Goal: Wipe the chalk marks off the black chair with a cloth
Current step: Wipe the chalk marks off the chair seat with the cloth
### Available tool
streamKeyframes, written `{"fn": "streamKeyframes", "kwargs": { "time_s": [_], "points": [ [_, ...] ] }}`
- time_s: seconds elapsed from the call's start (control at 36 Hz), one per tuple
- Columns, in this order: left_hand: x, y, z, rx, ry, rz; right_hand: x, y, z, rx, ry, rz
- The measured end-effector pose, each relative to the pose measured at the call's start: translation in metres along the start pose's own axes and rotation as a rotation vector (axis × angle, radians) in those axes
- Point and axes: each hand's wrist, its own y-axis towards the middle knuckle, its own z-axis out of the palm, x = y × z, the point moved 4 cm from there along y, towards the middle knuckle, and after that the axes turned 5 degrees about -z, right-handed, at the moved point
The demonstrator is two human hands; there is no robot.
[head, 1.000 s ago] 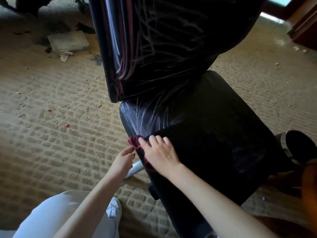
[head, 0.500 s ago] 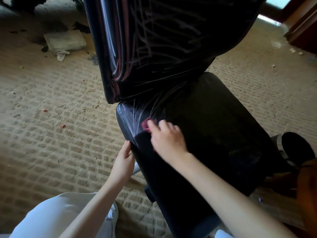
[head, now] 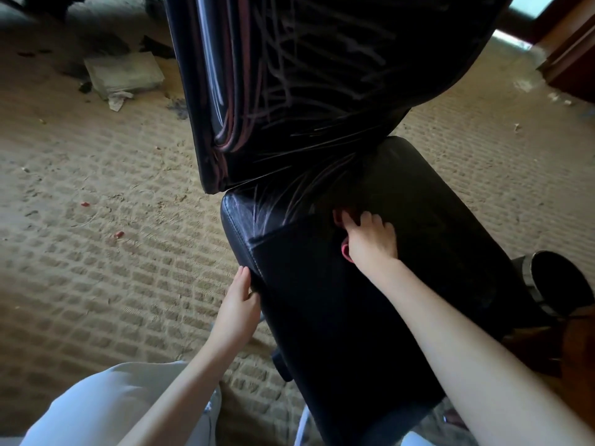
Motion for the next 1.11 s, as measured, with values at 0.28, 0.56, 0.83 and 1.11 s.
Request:
{"fn": "streamKeyframes", "kwargs": {
  "time_s": [0.28,0.56,0.83,1.11],
  "points": [
    [-0.002,-0.001,0.005,-0.057,0.084,-0.016,0.091,-0.024,-0.043,-0.291,0.256,-0.351],
    [-0.004,-0.004,0.002,-0.058,0.105,0.049,0.125,-0.03,-0.013,-0.227,0.195,-0.702],
    [0.006,0.002,-0.001,-0.013,0.028,-0.027,0.026,0.01,0.002,-0.148,0.089,-0.201],
    [0.001,0.004,-0.005,-0.096,0.037,-0.023,0.058,0.003,-0.02,-0.282,0.33,-0.159]
  ]
}}
